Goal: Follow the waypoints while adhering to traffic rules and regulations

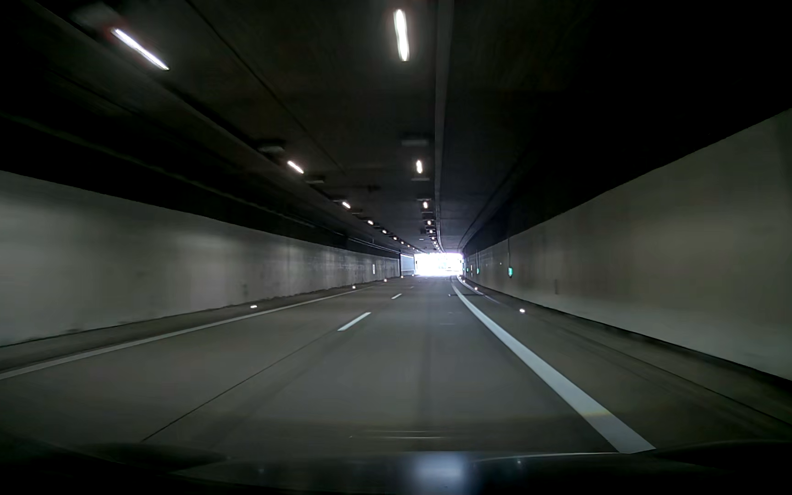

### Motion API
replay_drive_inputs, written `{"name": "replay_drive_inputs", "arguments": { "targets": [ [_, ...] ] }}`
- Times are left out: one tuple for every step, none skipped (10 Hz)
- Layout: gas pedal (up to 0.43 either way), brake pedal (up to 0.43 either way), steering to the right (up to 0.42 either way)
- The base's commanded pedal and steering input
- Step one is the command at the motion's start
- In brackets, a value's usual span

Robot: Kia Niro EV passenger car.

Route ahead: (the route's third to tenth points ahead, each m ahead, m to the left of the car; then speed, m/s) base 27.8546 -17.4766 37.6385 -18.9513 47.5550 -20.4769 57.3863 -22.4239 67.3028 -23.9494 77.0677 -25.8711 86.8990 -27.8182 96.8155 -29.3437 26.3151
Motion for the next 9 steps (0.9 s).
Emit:
{"name": "replay_drive_inputs", "arguments": {
  "targets": [
    [0.079, 0.0, 0.001],
    [0.079, 0.0, 0.001],
    [0.079, 0.0, 0.002],
    [0.079, 0.0, 0.002],
    [0.087, 0.0, 0.002],
    [0.087, 0.0, 0.002],
    [0.087, 0.0, 0.002],
    [0.087, 0.0, 0.002],
    [0.098, 0.0, 0.002]
  ]
}}
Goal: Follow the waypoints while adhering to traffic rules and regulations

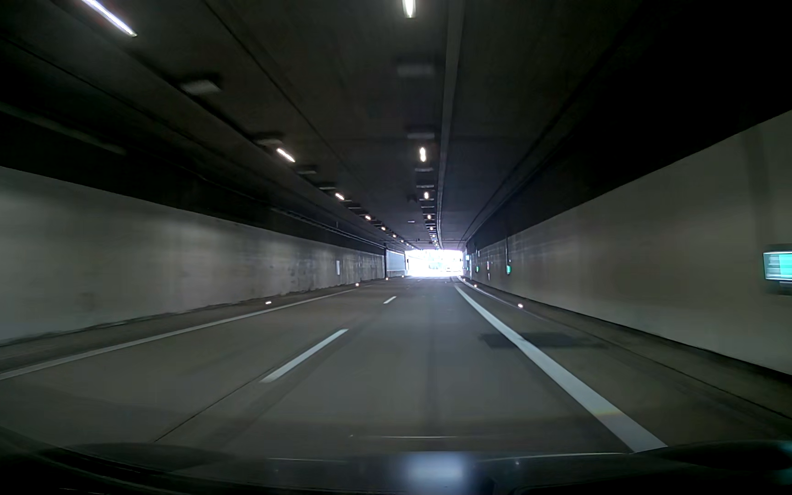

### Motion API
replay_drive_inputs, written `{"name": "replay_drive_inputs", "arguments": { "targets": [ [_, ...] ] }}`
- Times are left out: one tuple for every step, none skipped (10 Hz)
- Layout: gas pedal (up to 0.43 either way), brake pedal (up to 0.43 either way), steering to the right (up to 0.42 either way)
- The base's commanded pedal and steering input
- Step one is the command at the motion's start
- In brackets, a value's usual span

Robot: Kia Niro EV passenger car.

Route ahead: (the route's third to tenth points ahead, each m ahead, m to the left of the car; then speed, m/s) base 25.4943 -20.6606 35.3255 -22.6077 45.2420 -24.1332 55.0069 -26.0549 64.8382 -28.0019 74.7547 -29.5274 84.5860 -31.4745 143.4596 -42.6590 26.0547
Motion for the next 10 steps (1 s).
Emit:
{"name": "replay_drive_inputs", "arguments": {
  "targets": [
    [0.098, 0.0, 0.002],
    [0.098, 0.0, 0.002],
    [0.098, 0.0, 0.002],
    [0.098, 0.0, 0.002],
    [0.098, 0.0, 0.002],
    [0.098, 0.0, 0.002],
    [0.098, 0.0, 0.002],
    [0.098, 0.0, 0.002],
    [0.098, 0.0, 0.002],
    [0.098, 0.0, 0.002]
  ]
}}
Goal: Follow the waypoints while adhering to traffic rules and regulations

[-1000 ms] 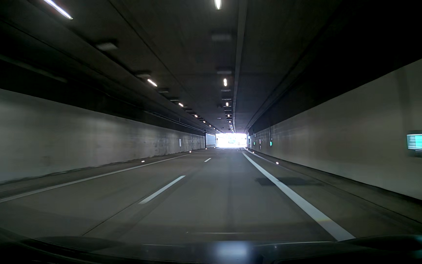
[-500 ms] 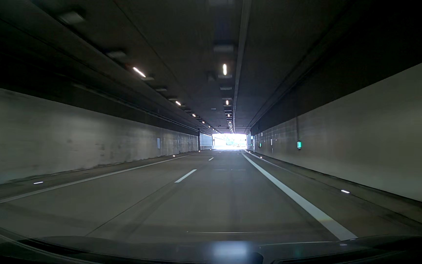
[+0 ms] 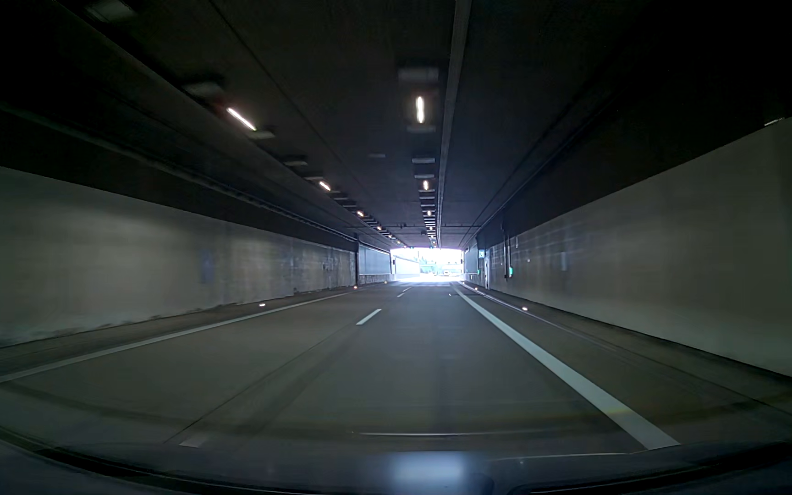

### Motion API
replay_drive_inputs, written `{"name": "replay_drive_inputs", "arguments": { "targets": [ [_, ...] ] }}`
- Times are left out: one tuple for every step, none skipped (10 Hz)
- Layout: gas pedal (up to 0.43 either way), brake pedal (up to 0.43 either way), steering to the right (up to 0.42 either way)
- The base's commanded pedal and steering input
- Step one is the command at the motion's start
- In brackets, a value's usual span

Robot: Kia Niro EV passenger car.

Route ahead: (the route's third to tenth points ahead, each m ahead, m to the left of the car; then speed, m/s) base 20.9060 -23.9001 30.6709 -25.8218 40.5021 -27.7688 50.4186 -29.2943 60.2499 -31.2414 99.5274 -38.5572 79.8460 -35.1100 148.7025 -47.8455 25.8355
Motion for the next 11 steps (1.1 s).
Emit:
{"name": "replay_drive_inputs", "arguments": {
  "targets": [
    [0.098, 0.0, 0.002],
    [0.098, 0.0, 0.002],
    [0.098, 0.0, 0.002],
    [0.098, 0.0, 0.002],
    [0.098, 0.0, 0.002],
    [0.098, 0.0, 0.002],
    [0.098, 0.0, 0.002],
    [0.098, 0.0, 0.002],
    [0.098, 0.0, 0.002],
    [0.098, 0.0, 0.002],
    [0.098, 0.0, 0.002]
  ]
}}
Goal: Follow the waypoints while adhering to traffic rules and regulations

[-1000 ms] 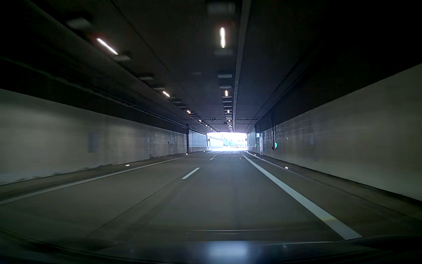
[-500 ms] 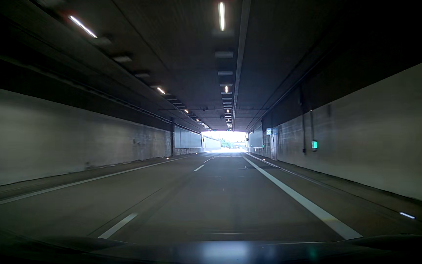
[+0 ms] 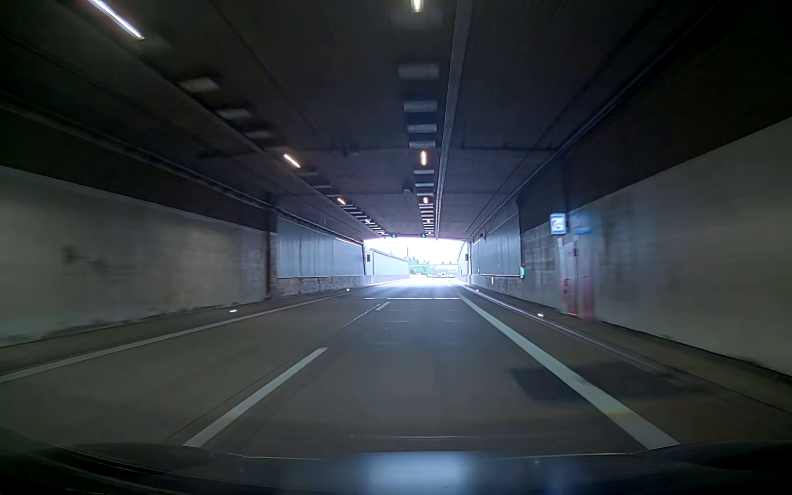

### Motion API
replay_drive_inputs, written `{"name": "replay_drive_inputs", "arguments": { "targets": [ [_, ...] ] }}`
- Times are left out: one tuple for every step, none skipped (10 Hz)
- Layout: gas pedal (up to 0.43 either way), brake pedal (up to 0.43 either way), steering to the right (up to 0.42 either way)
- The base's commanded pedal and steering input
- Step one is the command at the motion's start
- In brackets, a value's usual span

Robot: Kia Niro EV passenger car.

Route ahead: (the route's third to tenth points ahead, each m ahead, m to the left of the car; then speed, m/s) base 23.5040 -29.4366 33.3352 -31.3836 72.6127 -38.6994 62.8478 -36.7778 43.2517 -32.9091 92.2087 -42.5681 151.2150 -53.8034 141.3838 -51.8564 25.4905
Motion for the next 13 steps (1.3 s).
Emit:
{"name": "replay_drive_inputs", "arguments": {
  "targets": [
    [0.098, 0.0, 0.002],
    [0.098, 0.0, 0.002],
    [0.098, 0.0, 0.002],
    [0.11, 0.0, 0.002],
    [0.11, 0.0, 0.002],
    [0.11, 0.0, 0.002],
    [0.11, 0.0, 0.002],
    [0.11, 0.0, 0.002],
    [0.138, 0.0, 0.002],
    [0.177, 0.0, 0.002],
    [0.177, 0.0, 0.002],
    [0.189, 0.0, 0.001],
    [0.228, 0.0, 0.0]
  ]
}}
